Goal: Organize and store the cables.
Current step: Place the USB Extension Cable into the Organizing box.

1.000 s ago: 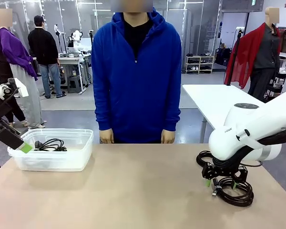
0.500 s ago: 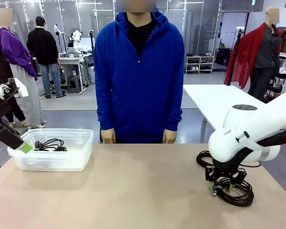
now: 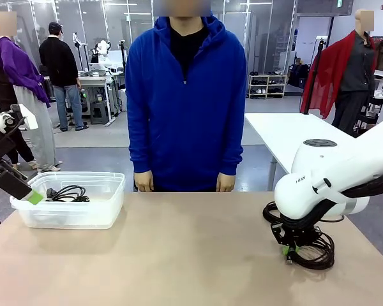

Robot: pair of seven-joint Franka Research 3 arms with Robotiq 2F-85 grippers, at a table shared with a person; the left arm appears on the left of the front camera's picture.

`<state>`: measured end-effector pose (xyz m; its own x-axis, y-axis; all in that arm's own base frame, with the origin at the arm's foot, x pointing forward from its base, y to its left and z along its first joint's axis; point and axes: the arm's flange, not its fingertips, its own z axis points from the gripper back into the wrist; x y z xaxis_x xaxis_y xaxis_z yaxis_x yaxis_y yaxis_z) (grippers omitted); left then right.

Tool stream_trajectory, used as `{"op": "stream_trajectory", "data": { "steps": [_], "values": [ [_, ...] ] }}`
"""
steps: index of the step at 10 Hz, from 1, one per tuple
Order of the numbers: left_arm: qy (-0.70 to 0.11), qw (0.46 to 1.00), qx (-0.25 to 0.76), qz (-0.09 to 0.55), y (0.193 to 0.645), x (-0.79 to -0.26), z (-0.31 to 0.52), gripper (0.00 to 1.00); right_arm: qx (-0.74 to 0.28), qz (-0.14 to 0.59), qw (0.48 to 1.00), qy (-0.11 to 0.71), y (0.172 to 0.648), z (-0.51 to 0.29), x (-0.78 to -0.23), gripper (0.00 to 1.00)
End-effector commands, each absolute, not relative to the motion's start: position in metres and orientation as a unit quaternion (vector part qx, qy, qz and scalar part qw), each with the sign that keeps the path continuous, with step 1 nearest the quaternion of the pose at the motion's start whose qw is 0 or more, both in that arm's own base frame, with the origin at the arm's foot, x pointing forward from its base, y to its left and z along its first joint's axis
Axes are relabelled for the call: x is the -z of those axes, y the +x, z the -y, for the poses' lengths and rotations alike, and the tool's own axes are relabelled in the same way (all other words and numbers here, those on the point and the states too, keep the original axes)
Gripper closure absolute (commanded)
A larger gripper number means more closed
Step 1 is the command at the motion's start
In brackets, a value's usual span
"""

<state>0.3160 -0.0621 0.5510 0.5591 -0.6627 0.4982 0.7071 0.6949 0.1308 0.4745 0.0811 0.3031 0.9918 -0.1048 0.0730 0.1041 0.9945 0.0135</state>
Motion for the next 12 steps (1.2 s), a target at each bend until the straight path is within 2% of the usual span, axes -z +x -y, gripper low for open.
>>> {"op": "stream_trajectory", "data": {
  "steps": [1, 2, 4, 5, 8, 12],
  "values": [
    [-0.039, 0.881, 0.390, 0.265, 0.315, -0.552, 0.064, 0.00, 0.066, 0.039, 0.997, -0.008, 0.473, -0.084, -0.302, 0.86],
    [-0.039, 0.881, 0.390, 0.265, 0.315, -0.552, 0.064, 0.00, 0.061, 0.043, 0.997, -0.006, 0.471, -0.085, -0.311, 1.00],
    [-0.039, 0.881, 0.390, 0.265, 0.315, -0.552, 0.064, 0.00, 0.036, 0.050, 0.998, -0.002, 0.465, -0.090, -0.345, 1.00],
    [-0.039, 0.881, 0.390, 0.265, 0.315, -0.552, 0.064, 0.00, 0.016, 0.060, 0.998, -0.006, 0.460, -0.093, -0.372, 0.89],
    [-0.039, 0.881, 0.390, 0.265, 0.315, -0.552, 0.064, 0.00, -0.038, 0.051, 0.998, 0.007, 0.442, -0.110, -0.441, 0.89],
    [-0.039, 0.881, 0.390, 0.265, 0.315, -0.552, 0.064, 0.00, -0.057, 0.064, 0.996, 0.014, 0.419, -0.129, -0.450, 0.89]
  ]
}}
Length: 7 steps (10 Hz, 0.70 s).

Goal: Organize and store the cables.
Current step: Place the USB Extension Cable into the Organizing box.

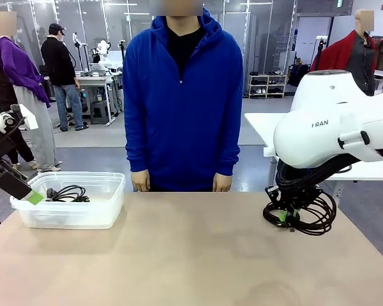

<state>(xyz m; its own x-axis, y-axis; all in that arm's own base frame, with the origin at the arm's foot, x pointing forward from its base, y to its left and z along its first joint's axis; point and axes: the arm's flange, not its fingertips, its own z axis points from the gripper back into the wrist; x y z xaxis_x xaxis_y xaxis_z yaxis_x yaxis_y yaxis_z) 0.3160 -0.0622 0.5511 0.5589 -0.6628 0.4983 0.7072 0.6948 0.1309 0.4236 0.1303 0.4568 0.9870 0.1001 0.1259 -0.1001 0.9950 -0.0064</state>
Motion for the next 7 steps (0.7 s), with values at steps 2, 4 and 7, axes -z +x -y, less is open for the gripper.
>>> {"op": "stream_trajectory", "data": {
  "steps": [2, 4, 7],
  "values": [
    [-0.039, 0.881, 0.390, 0.265, 0.3147, -0.5522, 0.0640, 0.00, -0.050, 0.063, 0.997, 0.000, 0.4236, -0.1303, -0.4568, 0.89],
    [-0.039, 0.881, 0.390, 0.265, 0.3147, -0.5522, 0.0640, 0.00, -0.050, 0.063, 0.997, 0.000, 0.4236, -0.1303, -0.4568, 0.89],
    [-0.039, 0.881, 0.390, 0.265, 0.3147, -0.5522, 0.0640, 0.00, -0.050, 0.063, 0.997, 0.000, 0.4236, -0.1303, -0.4568, 0.89]
  ]
}}
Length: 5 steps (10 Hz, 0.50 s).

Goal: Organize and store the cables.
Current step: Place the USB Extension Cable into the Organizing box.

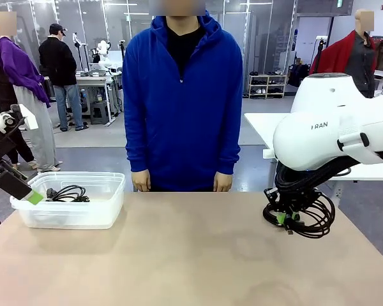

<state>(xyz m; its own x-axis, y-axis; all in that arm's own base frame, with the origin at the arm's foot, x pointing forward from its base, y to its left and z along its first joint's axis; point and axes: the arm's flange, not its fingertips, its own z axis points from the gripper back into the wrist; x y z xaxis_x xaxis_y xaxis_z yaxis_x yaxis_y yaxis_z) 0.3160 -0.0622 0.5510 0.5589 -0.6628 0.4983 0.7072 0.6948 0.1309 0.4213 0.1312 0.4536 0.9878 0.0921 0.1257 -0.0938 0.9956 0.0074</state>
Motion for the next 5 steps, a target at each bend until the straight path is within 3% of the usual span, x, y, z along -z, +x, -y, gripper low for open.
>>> {"op": "stream_trajectory", "data": {
  "steps": [1, 5],
  "values": [
    [-0.039, 0.881, 0.390, 0.265, 0.315, -0.552, 0.064, 0.00, -0.047, 0.063, 0.997, 0.007, 0.421, -0.131, -0.454, 0.80],
    [-0.039, 0.881, 0.390, 0.265, 0.315, -0.552, 0.064, 0.00, -0.109, 0.058, 0.992, 0.004, 0.424, -0.215, -0.462, 0.80]
  ]
}}
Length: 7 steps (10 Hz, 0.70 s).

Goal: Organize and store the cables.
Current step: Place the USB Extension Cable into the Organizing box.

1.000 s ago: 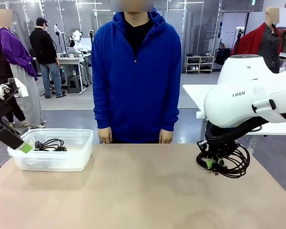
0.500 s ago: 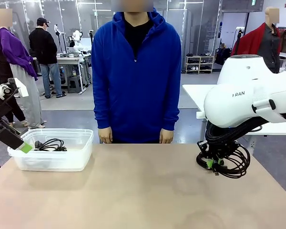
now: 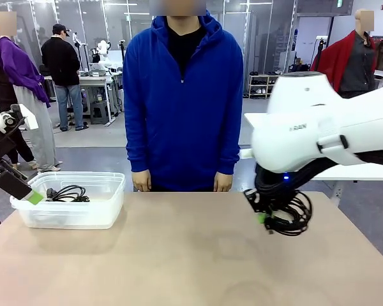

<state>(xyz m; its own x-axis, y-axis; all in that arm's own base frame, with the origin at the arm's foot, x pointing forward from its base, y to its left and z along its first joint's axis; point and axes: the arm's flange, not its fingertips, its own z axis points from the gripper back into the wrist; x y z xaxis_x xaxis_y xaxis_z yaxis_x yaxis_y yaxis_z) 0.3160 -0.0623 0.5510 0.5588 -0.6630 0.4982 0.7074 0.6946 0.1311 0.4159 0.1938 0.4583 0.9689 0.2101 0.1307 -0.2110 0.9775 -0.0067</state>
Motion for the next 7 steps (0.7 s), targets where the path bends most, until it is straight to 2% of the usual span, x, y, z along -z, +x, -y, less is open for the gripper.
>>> {"op": "stream_trajectory", "data": {
  "steps": [1, 4, 7],
  "values": [
    [-0.039, 0.881, 0.390, 0.265, 0.315, -0.552, 0.064, 0.00, -0.118, 0.055, 0.991, -0.006, 0.424, -0.247, -0.462, 0.80],
    [-0.039, 0.881, 0.390, 0.265, 0.315, -0.552, 0.064, 0.00, -0.161, 0.033, 0.986, 0.015, 0.431, -0.330, -0.449, 0.80],
    [-0.039, 0.881, 0.390, 0.265, 0.315, -0.552, 0.064, 0.00, -0.187, 0.022, 0.982, 0.018, 0.435, -0.391, -0.413, 0.80]
  ]
}}
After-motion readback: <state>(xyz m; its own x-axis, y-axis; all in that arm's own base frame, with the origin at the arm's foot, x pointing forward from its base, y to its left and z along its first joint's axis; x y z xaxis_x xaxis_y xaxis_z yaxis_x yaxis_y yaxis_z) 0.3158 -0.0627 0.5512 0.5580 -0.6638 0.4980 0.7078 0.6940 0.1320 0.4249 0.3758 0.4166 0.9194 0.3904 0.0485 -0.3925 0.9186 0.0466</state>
